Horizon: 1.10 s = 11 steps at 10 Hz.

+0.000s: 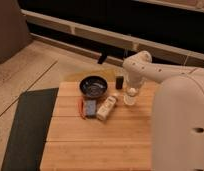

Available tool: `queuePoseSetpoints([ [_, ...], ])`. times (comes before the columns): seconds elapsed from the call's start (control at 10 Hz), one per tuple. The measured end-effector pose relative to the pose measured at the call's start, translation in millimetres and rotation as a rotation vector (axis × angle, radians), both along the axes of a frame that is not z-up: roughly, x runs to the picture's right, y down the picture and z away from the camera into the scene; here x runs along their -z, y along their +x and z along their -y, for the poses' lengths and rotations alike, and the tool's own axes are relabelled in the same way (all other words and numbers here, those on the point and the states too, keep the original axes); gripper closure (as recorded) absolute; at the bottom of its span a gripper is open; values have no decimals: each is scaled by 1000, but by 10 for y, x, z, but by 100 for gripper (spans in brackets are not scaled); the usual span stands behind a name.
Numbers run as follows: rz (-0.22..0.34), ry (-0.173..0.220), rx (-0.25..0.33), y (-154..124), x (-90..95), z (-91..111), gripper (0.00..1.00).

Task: Place the ceramic cup over the eraser

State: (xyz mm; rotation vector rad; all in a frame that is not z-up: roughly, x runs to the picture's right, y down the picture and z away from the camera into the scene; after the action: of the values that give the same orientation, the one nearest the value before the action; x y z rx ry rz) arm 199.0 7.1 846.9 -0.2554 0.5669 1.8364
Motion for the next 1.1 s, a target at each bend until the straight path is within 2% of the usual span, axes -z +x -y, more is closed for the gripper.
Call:
queuePoseSetpoints([
  [0.4, 15, 106, 45, -197, 540, 511, 100],
  [0.5, 19, 143, 57, -252, 685, 701, 100],
  [0.6, 19, 155, 58, -267, 726, 769, 100],
  [1.1, 19, 150, 59, -265, 714, 750, 100],
])
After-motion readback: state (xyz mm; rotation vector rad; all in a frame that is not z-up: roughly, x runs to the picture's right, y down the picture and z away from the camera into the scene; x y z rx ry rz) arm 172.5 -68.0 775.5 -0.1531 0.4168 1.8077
